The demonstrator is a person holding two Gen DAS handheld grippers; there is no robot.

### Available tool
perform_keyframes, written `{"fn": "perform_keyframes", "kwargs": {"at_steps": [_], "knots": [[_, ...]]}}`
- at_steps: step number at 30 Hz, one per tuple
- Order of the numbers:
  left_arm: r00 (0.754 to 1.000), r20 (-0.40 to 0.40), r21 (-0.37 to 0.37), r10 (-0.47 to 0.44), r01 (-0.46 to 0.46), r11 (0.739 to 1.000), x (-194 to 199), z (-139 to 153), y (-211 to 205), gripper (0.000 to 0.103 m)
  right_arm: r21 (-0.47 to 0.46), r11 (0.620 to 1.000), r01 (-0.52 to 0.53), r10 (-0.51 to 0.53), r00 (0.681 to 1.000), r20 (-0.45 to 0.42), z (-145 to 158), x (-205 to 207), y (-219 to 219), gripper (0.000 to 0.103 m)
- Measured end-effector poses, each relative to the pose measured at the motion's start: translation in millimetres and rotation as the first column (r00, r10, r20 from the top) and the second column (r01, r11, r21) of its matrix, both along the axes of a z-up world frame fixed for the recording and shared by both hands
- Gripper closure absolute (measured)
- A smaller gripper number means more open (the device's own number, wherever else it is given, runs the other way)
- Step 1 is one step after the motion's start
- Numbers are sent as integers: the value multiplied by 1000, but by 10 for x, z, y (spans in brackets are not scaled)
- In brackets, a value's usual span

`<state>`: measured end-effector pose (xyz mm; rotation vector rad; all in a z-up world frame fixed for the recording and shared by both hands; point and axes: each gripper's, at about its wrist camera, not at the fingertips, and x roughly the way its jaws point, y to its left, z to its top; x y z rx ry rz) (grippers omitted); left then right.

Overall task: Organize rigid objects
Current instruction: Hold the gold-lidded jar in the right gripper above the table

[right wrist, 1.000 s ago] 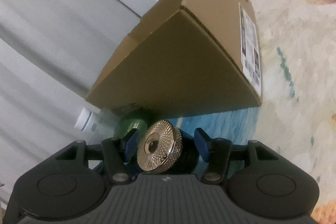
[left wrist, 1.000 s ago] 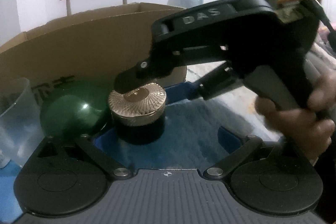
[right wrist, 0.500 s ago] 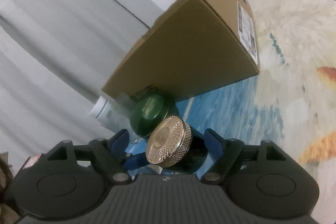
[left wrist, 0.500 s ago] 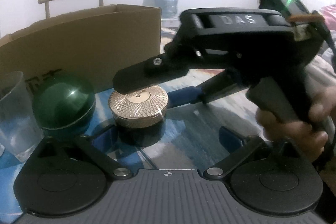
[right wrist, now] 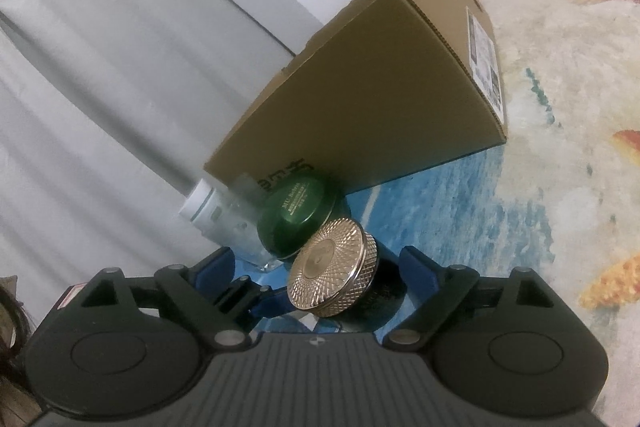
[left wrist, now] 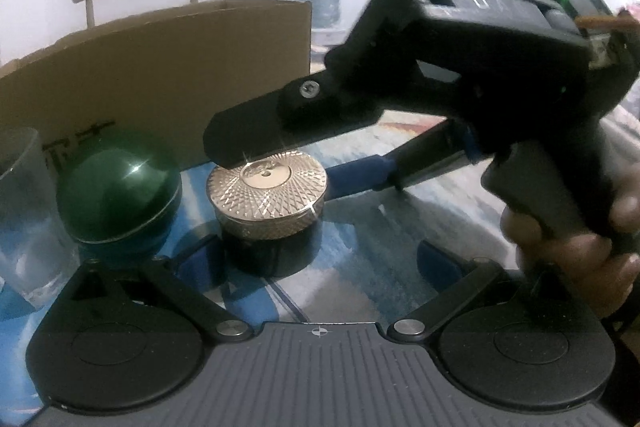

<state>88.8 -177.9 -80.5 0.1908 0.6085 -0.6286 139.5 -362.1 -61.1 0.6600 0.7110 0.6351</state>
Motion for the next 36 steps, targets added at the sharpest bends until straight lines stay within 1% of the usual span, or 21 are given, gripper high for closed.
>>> {"fn": "perform_keyframes", "kwargs": {"at_steps": [5,11,13,18,24,30,36], "knots": [[1000,-20,-19,-1,1,1000,5,4,33,0,-2,1000,-2,2,1000,2,9,-1,3,10],[999,-55,-84,-2,-2,996,1,14,130,0,-2,1000,-4,4,1000,2,5,6,-8,10],[998,-57,-92,-3,-3,996,28,21,138,0,-1,1000,-5,5,1000,2,6,7,-9,10],[999,-45,-68,2,-5,998,59,35,111,0,2,1000,-4,4,1000,1,14,3,-12,10],[998,-61,-93,-3,-3,996,84,41,159,0,1,1000,-4,4,1000,1,12,-2,-15,10],[998,-56,-80,-6,1,997,80,38,142,0,0,1000,-7,7,1000,2,9,-2,-24,10],[998,-63,-88,-8,2,996,95,37,138,0,-1,1000,-8,8,1000,2,5,-1,-26,10]]}}
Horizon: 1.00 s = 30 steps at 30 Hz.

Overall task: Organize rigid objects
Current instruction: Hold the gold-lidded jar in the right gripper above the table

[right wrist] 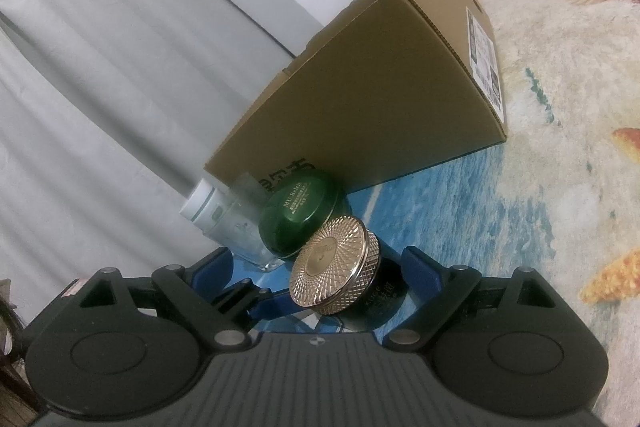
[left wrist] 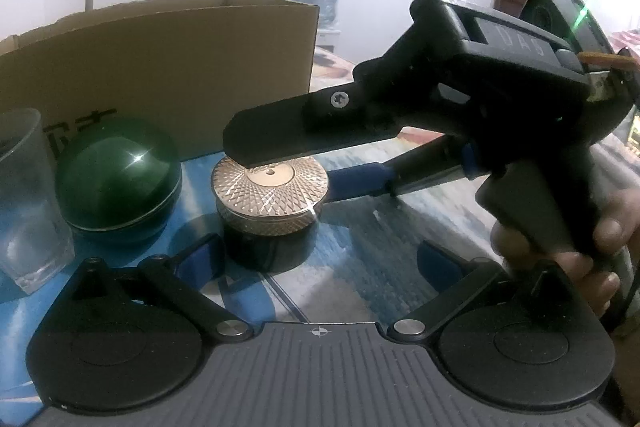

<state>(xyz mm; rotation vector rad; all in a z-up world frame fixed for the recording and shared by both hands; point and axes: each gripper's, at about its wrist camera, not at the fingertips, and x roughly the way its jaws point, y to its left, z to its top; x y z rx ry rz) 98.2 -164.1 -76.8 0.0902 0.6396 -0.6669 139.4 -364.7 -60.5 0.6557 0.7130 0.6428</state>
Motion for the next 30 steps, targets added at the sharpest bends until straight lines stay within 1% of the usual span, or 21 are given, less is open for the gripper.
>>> {"fn": "perform_keyframes", "kwargs": {"at_steps": [30], "knots": [[1000,24,13,-11,10,1000,-50,-22,16,0,-1,1000,-5,5,1000,0,-8,9,3,9]]}}
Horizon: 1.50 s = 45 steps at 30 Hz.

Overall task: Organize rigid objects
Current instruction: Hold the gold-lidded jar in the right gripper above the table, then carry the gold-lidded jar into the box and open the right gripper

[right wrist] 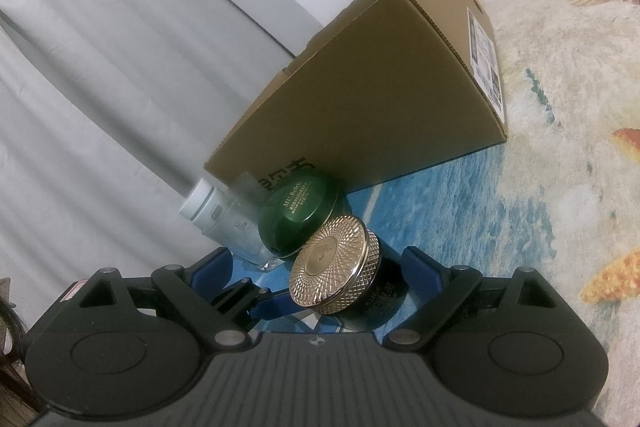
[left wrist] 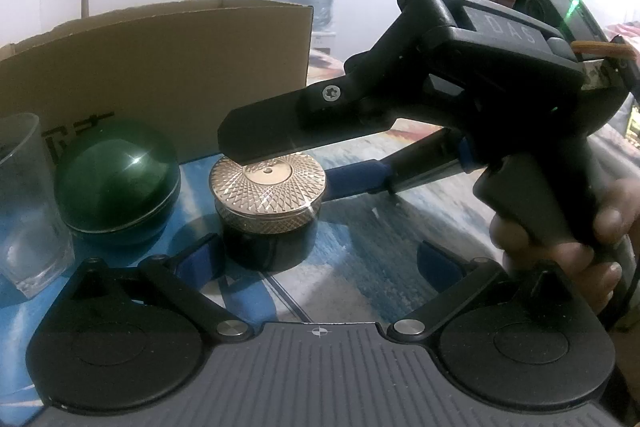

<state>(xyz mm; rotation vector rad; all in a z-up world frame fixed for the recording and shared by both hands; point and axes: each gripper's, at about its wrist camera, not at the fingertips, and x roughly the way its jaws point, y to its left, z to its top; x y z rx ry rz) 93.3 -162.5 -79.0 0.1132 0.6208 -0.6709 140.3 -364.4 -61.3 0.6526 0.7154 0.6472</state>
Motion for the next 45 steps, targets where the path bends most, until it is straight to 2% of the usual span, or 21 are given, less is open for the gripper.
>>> {"fn": "perform_keyframes", "kwargs": {"at_steps": [7,10,13,15,18,20,21,24,29,32,35,39,43,45], "knots": [[1000,18,28,-9,8,1000,-1,2,-29,0,-12,1000,15,-15,1000,-3,5,-7,-8,9],[1000,31,50,-4,2,999,14,-22,-20,0,-81,996,33,-32,999,16,41,-29,42,9],[999,48,64,7,-10,998,37,-33,-22,3,-184,982,48,-34,996,77,133,-96,160,11],[998,57,68,10,-14,998,61,-27,-19,6,-260,964,60,-31,993,116,193,-130,257,16],[997,70,60,15,-19,998,99,-12,-9,19,-348,935,73,-27,990,135,239,-122,384,25],[997,77,57,22,-27,998,127,-1,-7,29,-376,924,68,-22,992,126,245,-84,432,32],[997,77,57,28,-32,998,141,6,-1,31,-386,921,60,-16,993,118,247,-60,454,35],[995,85,56,46,-51,997,172,25,11,44,-427,903,48,-3,995,105,254,-17,508,37],[996,73,33,44,-47,998,168,102,59,47,-463,885,55,-10,995,97,330,-57,573,38],[994,107,15,31,-33,999,51,302,98,47,-470,880,71,-17,993,119,531,-174,608,38],[978,210,11,15,-18,1000,-85,688,167,47,-494,864,100,-2,981,196,927,-324,693,38],[953,301,20,13,-20,1000,77,1167,262,47,-487,865,120,24,960,279,1468,-226,775,38],[967,252,6,27,-30,1000,592,1510,382,47,-477,873,97,47,959,280,1801,272,839,38],[986,162,3,35,-36,999,984,1602,444,47,-470,880,70,50,970,239,1869,644,854,38]]}}
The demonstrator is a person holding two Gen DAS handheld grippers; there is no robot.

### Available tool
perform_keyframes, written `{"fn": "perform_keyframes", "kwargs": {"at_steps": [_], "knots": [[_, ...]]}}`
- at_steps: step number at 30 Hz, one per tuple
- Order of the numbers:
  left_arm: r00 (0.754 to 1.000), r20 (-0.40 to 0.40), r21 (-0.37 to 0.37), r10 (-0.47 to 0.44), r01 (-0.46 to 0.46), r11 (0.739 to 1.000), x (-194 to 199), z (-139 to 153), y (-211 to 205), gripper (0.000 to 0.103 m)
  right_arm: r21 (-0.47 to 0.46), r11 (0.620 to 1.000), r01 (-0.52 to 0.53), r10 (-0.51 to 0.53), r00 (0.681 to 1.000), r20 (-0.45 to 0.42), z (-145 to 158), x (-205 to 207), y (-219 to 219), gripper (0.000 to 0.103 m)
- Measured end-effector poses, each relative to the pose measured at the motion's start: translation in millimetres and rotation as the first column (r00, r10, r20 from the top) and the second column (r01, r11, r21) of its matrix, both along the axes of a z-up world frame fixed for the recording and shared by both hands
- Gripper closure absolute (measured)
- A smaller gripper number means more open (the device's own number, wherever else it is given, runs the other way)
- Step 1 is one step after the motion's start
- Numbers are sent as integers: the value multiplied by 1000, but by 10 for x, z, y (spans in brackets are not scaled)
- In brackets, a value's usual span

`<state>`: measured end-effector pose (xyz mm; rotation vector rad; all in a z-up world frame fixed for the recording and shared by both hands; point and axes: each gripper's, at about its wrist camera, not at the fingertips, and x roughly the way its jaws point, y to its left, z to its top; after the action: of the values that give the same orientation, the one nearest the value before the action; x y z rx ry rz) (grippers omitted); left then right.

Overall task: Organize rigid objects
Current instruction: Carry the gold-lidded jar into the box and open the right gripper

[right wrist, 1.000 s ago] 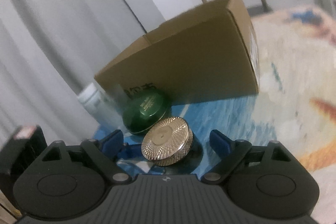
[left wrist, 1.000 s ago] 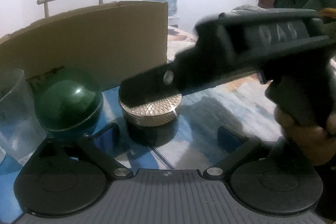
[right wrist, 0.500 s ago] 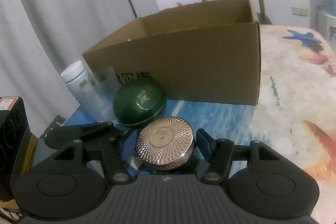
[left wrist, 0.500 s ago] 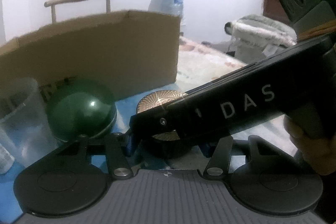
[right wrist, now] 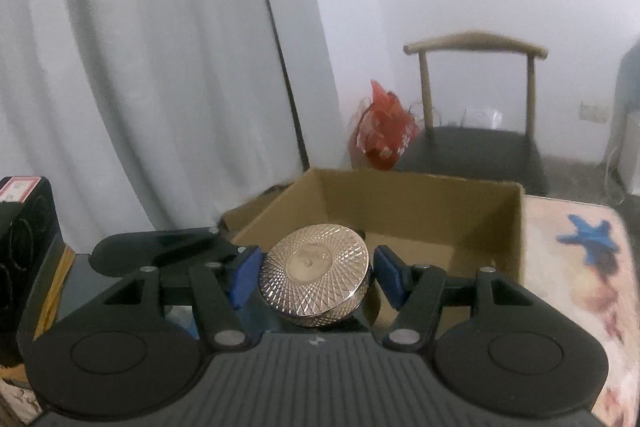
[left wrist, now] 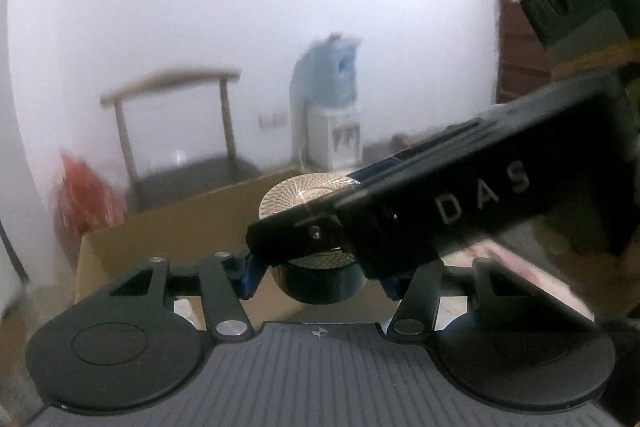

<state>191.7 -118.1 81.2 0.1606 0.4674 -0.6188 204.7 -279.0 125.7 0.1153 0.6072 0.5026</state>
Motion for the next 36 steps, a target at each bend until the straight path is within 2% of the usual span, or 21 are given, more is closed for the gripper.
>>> {"fn": "perform_keyframes", "kwargs": {"at_steps": [2,4,7,9,11,15,19,27,28,30,32,36], "knots": [[995,-100,-10,-4,3,1000,349,2,80,47,10,1000,-3,3,998,-60,-13,389,14,38],[971,-240,-31,6,-14,999,767,-66,152,47,22,1000,2,1,991,-135,-124,794,56,38],[917,-397,-29,40,-57,998,1284,-238,204,47,52,999,14,-1,967,-254,-370,1343,62,38],[878,-474,-23,66,-87,996,1534,-389,224,47,67,997,26,-3,947,-323,-555,1666,64,38],[853,-515,-6,87,-105,994,1656,-497,221,47,76,996,36,-5,929,-371,-708,1895,59,38],[830,-541,45,133,-130,991,1837,-615,201,47,96,994,50,-6,909,-416,-916,2143,81,38],[822,-547,81,160,-139,987,1867,-674,230,47,126,990,56,5,900,-435,-1053,2270,13,38],[816,-545,115,195,-157,981,2030,-701,262,32,135,988,79,-9,890,-456,-1265,2363,12,40],[813,-547,117,198,-161,980,2031,-697,266,29,133,988,80,-11,890,-456,-1274,2362,12,40],[815,-543,112,201,-167,980,2020,-673,263,25,141,987,83,-10,892,-452,-1271,2370,-2,49],[817,-535,114,216,-183,976,2025,-641,270,17,164,983,80,-1,900,-436,-1242,2390,-19,49],[824,-523,91,219,-202,975,1945,-520,310,11,174,981,84,-9,919,-394,-1074,2300,-56,49]]}}
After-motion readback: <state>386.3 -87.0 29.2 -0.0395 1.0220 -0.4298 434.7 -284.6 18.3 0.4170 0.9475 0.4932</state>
